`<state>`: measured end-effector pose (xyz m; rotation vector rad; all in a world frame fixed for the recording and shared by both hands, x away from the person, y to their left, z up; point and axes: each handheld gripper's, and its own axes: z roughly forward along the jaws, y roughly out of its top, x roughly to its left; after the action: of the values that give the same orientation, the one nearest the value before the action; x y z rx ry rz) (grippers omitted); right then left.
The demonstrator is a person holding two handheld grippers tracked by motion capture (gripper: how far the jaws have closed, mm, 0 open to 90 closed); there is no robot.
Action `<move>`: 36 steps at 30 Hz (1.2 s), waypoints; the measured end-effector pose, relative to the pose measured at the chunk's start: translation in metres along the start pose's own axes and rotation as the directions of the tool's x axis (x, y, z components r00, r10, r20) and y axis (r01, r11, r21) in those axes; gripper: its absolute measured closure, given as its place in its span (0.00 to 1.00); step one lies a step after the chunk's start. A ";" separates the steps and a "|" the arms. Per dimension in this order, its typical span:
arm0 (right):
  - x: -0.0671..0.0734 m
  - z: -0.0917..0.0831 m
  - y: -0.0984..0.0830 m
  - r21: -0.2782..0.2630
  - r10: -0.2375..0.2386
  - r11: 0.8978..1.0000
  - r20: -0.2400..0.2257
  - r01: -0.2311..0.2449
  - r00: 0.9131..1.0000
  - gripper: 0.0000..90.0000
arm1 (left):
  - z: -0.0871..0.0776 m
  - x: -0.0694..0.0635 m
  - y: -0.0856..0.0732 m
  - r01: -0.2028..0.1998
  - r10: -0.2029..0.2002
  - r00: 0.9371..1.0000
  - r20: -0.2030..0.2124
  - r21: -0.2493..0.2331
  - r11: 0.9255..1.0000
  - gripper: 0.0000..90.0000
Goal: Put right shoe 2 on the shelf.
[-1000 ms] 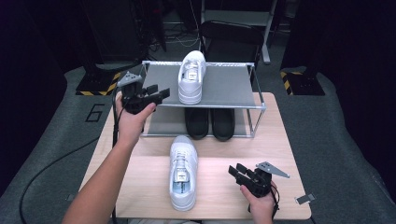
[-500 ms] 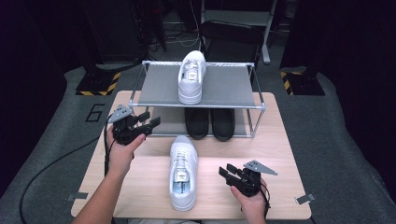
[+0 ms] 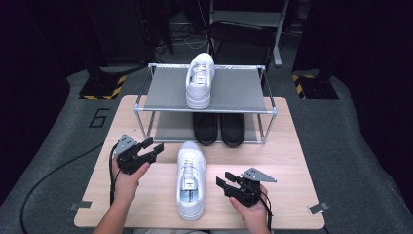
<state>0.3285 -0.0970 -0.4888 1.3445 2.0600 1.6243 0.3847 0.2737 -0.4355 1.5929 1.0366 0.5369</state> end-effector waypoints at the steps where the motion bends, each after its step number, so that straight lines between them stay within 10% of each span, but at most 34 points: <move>1: -0.001 0.001 0.000 0.001 -0.006 1.000 0.002 0.006 1.000 0.56 | 0.000 0.000 -0.004 0.004 -0.004 1.000 0.001 -0.002 1.000 0.51; 12: 0.007 0.010 -0.001 0.033 -0.035 0.999 -0.013 0.035 0.999 0.53 | -0.002 -0.001 -0.039 -0.016 0.016 1.000 -0.025 0.023 1.000 0.48; 36: 0.040 0.046 -0.003 0.113 -0.039 0.992 -0.103 0.051 0.994 0.48 | -0.010 0.011 -0.052 0.045 -0.045 0.998 -0.034 0.022 0.999 0.46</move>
<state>0.3331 -0.0359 -0.4946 1.2650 2.2568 1.6075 0.3646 0.2886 -0.4833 1.5814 1.1048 0.5248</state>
